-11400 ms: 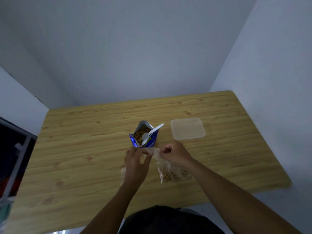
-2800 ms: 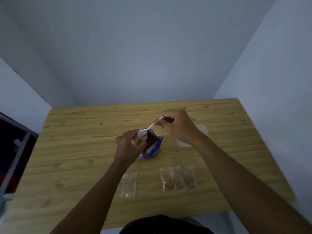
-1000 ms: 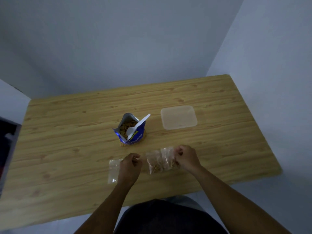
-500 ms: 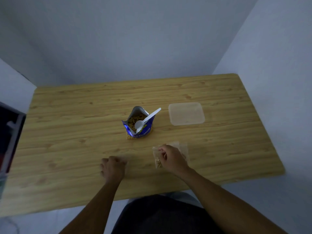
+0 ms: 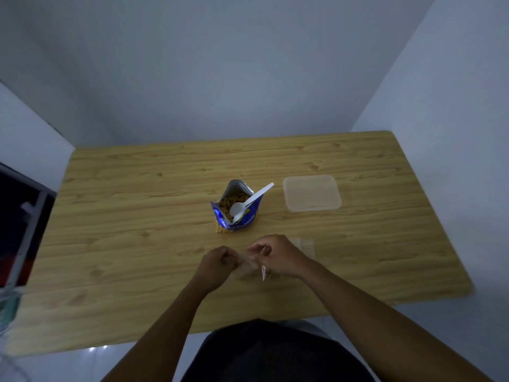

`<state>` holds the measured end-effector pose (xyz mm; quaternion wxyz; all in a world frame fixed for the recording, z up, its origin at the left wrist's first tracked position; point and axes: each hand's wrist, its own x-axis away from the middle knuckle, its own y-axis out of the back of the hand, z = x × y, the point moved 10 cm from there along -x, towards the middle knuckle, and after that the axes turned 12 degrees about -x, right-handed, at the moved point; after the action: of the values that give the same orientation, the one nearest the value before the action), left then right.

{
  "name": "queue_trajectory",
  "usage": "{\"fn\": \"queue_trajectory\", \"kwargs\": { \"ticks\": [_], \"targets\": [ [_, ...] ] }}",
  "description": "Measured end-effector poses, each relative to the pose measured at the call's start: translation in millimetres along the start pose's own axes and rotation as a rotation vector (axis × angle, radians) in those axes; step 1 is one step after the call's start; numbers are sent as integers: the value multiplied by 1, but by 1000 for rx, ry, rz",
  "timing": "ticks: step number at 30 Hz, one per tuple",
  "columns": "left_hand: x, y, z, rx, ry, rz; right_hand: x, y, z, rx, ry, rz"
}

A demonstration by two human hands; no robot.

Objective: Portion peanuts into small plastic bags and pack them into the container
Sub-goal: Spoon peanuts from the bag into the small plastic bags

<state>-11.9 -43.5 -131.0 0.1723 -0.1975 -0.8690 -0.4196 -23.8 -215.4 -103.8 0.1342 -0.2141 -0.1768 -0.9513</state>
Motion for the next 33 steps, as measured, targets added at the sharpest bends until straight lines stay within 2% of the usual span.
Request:
{"fn": "queue_trajectory", "kwargs": {
  "ticks": [8, 13, 14, 17, 19, 22, 26, 28, 33],
  "targets": [
    [2, 8, -21, 186, -17, 16, 2, 17, 8, 32, 26, -41],
    [1, 8, -30, 135, -64, 15, 7, 17, 14, 37, 31, -74],
    [1, 11, -31, 94, -88, -28, 8, 17, 16, 42, 33, -83],
    [4, 27, -26, -117, -121, -296, 8, 22, 17, 59, 10, -126],
    [7, 30, -26, -169, -121, -370, 8, 29, 14, 105, -8, -181],
    [7, 19, -32, -200, -173, -295, 9, 38, 11, 169, -33, -253],
    [12, -8, -50, 41, -209, -28, 10, 32, 19, 120, 4, -251],
    [13, -11, -56, 125, -195, 1, 9, 26, 19, 41, 9, -213],
    [13, -9, -61, 79, -254, 4, 11, 28, 12, -70, -30, -201]
  ]
}}
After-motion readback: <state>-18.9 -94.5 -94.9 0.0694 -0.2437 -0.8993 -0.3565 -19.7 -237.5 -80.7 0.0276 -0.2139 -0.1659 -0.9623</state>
